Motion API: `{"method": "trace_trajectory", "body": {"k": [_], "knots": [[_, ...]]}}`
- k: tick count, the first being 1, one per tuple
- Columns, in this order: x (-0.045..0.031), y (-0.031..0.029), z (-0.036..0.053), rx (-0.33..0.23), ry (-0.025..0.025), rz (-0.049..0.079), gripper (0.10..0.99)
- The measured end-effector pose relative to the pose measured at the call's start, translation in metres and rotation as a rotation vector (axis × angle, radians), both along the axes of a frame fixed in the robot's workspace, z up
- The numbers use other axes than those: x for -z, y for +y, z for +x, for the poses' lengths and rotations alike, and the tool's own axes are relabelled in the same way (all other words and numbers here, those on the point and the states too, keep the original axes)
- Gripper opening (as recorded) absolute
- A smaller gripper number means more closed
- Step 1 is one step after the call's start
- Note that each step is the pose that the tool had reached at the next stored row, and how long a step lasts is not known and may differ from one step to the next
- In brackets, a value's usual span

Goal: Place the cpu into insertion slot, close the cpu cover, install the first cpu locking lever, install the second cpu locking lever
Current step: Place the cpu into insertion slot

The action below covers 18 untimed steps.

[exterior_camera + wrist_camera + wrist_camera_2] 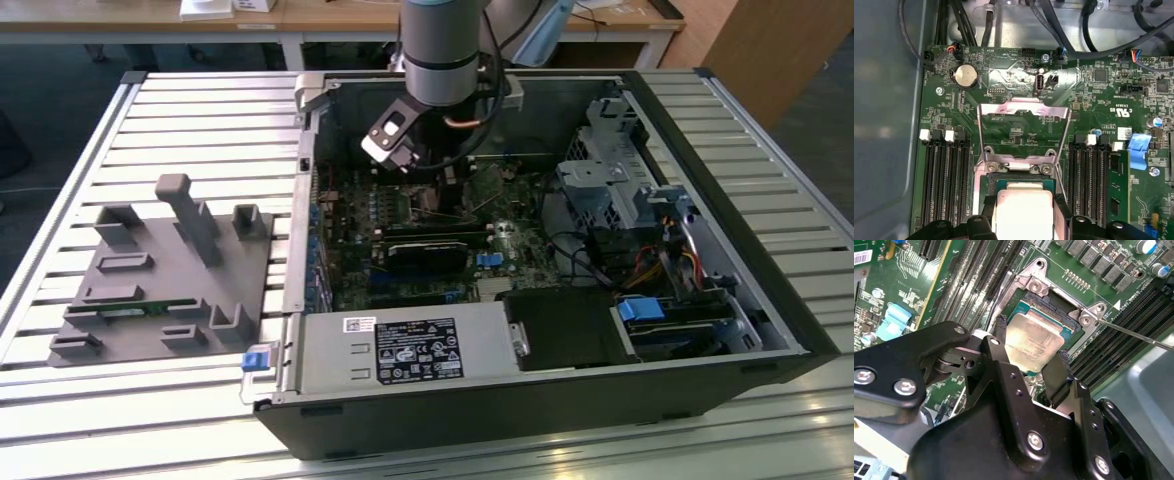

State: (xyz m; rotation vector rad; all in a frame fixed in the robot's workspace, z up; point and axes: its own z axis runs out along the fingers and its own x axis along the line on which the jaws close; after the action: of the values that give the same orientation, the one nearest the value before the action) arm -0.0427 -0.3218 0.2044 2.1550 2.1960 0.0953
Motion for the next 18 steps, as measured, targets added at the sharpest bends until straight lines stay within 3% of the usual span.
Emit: {"method": "trace_trajectory", "body": {"k": [18], "knots": [[0.0117, 0.004, -0.0009, 0.004, 0.0005, -0.001, 0.537]]}}
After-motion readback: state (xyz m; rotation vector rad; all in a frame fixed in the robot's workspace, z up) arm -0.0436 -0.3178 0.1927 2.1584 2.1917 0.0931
